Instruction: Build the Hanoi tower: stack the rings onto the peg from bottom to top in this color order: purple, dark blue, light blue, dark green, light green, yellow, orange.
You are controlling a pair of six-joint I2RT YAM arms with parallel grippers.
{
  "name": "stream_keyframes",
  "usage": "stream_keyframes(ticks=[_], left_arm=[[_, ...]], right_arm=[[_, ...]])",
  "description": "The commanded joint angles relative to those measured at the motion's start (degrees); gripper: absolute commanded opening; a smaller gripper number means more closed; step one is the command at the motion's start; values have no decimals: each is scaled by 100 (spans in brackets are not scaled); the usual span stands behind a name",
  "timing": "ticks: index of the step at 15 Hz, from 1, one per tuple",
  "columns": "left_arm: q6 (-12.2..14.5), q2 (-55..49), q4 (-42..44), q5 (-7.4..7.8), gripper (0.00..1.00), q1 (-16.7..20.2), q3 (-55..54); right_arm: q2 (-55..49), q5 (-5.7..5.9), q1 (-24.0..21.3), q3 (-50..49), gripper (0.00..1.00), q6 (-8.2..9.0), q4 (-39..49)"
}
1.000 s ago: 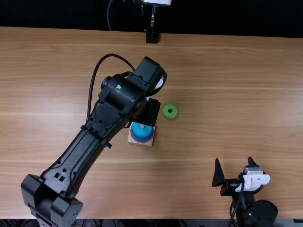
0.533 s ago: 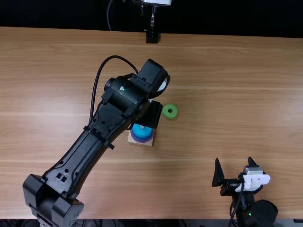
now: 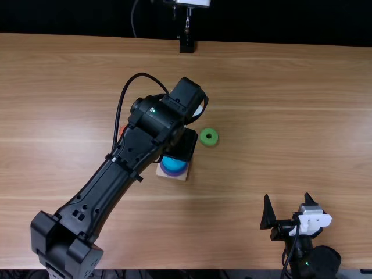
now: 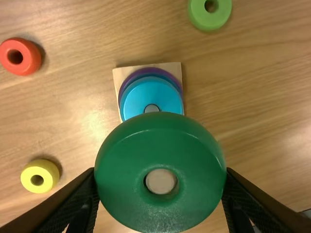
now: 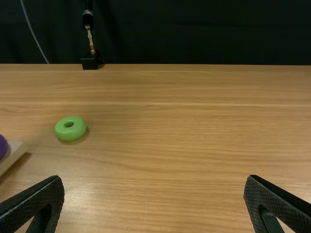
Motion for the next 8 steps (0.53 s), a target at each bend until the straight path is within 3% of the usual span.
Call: stream_keyframes(ticks=[1, 2, 3, 4, 5, 7, 8], left_arm=[[-29, 80, -33, 31, 0, -19, -205], [-29, 80, -33, 41, 12, -28, -266], [-29, 80, -22, 41, 44, -28, -328], [-29, 80, -33, 41, 92, -28, -354], [-61, 71, -54, 147, 100, -19, -363], [-40, 54, -96, 685, 100, -2, -363], [-40, 54, -107, 769, 100, -2, -363]], right_arm=[[-69, -18, -68, -372, 100, 3, -363], [-69, -18, -68, -372, 100, 3, -363], [-69, -18, -68, -372, 100, 3, -363], [-69, -18, -68, -372, 100, 3, -363], [-69, -18, -68, -372, 100, 3, -363], [-69, -28, -68, -372, 100, 3, -363], [-69, -18, -68, -372, 100, 3, -363]])
